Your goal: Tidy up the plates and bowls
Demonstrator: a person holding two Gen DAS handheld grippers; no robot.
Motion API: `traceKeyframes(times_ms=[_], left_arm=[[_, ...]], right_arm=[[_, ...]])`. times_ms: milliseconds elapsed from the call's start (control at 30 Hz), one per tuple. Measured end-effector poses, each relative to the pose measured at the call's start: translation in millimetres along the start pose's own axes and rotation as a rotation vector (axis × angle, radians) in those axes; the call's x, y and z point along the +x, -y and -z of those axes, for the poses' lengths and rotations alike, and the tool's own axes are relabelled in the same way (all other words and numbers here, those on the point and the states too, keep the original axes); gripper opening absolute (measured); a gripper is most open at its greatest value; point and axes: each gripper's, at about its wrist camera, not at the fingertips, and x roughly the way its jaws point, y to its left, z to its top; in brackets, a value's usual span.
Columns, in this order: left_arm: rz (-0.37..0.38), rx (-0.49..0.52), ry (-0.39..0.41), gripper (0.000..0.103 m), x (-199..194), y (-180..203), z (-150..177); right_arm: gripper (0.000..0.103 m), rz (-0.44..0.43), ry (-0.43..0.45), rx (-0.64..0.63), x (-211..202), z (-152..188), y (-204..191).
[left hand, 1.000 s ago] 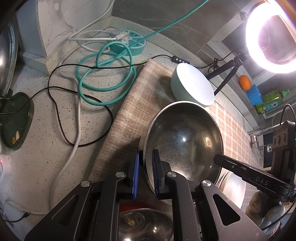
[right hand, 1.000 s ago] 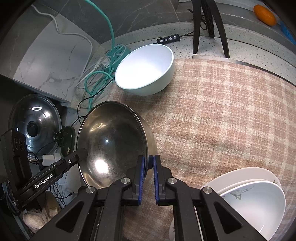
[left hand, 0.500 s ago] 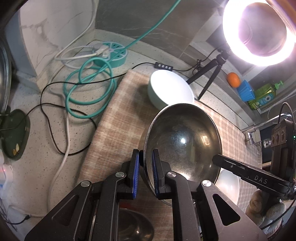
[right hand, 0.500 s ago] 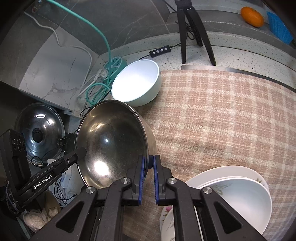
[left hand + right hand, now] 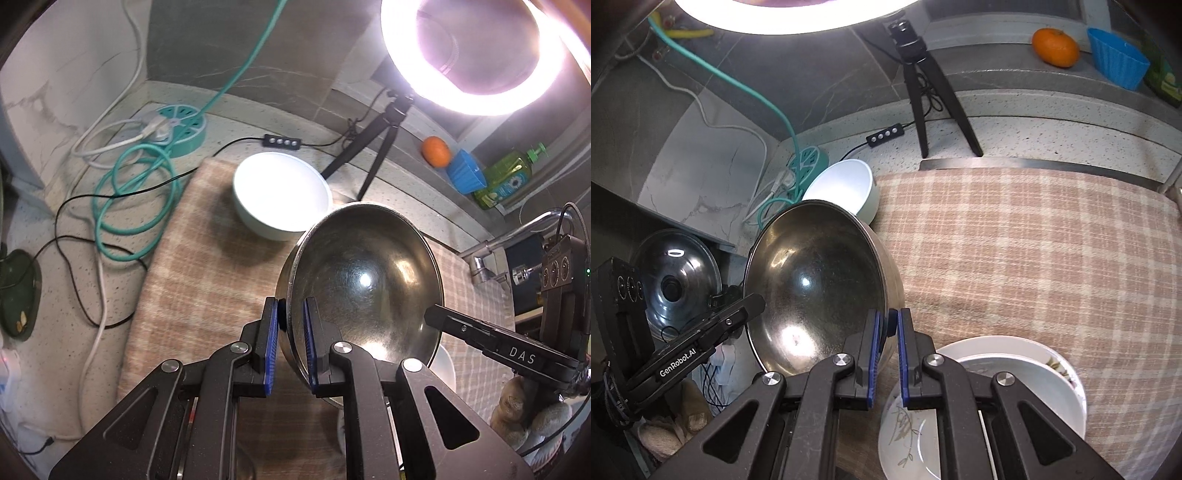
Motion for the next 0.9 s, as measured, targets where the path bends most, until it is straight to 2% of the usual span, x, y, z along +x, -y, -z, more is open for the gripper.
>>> traceKeyframes(times_ms=[467, 900], left_arm=[[0.046, 0.084, -0.017, 0.011, 16.4, 58.1, -5.1], [0.093, 0.174, -0.056, 0.011, 42.4, 132.7, 1.1]], right_arm=[[0.009, 0.033, 0.055, 0.068, -40.7, 2.4, 50.5], [0.009, 0.089, 0.099, 0.164, -82.8, 18.3, 114.5]])
